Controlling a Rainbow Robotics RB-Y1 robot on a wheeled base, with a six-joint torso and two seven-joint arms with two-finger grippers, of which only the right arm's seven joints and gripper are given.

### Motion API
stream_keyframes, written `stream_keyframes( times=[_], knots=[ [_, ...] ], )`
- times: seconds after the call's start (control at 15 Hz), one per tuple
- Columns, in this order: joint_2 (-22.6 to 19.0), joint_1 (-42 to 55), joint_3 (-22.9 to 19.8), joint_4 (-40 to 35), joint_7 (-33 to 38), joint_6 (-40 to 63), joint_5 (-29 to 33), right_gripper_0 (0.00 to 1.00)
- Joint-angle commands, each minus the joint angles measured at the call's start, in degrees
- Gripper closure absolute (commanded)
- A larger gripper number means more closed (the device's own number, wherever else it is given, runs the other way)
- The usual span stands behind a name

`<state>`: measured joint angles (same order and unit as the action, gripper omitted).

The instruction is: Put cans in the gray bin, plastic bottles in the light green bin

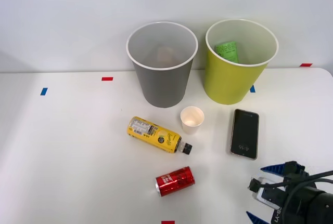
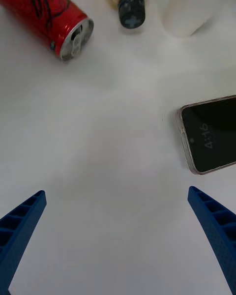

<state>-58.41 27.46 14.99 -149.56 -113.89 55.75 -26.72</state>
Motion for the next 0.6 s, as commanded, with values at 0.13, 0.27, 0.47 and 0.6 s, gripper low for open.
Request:
stream_keyframes(
  times=[0.13,0.27,0.47,0.6],
  knots=[
    [1.3,-10.8,-0.7,-0.4,-17.1,12.9,-11.2,0.00],
    [2.1,-14.6,-3.0,-0.4,-24.2,18.3,-18.5,0.00],
    [6.0,-19.7,-4.9,-0.4,-33.2,27.9,-27.2,0.00],
    [8.5,-22.6,-4.9,-0.4,-36.8,32.1,-31.7,0.00]
  ],
)
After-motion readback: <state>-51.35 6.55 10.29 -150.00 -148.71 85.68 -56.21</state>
